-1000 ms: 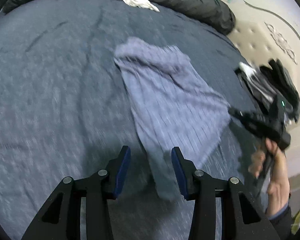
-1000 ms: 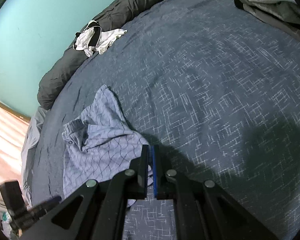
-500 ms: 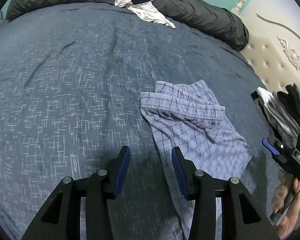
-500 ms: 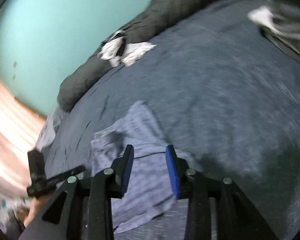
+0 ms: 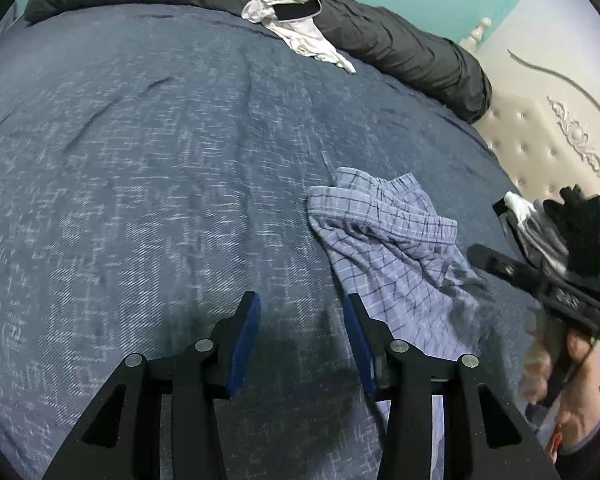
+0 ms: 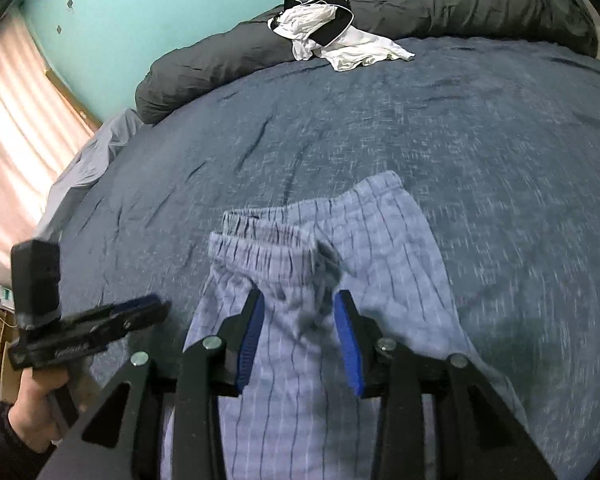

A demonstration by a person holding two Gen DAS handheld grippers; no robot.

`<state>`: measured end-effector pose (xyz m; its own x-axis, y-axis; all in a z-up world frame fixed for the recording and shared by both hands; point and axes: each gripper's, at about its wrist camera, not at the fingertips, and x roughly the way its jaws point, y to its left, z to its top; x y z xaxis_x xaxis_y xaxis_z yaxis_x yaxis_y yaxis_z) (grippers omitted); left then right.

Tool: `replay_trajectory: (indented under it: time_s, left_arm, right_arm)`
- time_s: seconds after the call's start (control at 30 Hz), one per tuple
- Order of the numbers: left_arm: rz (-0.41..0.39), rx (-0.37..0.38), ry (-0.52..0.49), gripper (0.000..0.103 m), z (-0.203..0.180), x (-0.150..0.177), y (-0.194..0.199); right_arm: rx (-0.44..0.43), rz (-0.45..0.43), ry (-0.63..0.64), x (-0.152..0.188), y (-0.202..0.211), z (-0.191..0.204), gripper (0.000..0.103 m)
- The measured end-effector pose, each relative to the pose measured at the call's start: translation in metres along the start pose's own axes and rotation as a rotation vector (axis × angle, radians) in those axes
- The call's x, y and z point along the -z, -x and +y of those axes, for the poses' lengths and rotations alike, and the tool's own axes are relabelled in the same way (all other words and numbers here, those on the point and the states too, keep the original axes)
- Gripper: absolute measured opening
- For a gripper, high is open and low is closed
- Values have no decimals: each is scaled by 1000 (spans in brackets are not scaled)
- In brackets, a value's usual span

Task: Fold clothes
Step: 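Grasp the waistband with the right tool and lift it while the left tool withdraws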

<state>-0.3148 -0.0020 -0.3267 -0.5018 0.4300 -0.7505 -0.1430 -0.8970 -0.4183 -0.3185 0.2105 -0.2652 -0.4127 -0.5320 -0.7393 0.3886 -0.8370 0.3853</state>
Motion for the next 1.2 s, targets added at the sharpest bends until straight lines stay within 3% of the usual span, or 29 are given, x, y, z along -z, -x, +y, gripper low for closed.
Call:
replay_trajectory:
  time_s: [0.17,0.23,0.27,0.37,0.7,1.0,1.2]
  left_arm:
    - [-27,17,7,53,9,13,13]
    - [-27,20,7,53,12,17,15]
    - [-27,22,7,53,13,19,15]
    - [-24,28,8,53,15,23,17]
    - [-11,44,-7,53,12,30,16]
    - [-14,42,16,53,21,30,17]
    - [-5,46,22,53,24,31,15]
  right_arm:
    - [2,41,28,-7,-13,4,36]
    - [12,42,49,-11,-16,6,28]
    - [16,42,57,-13,-16,7,16]
    - [45,39,77,-18,-18,9,6]
    - [120,26,150,-66,-14,12,6]
    - [176,95,125,-102,-39,-17,6]
    - [216,132,116,-108,-60,-36,6]
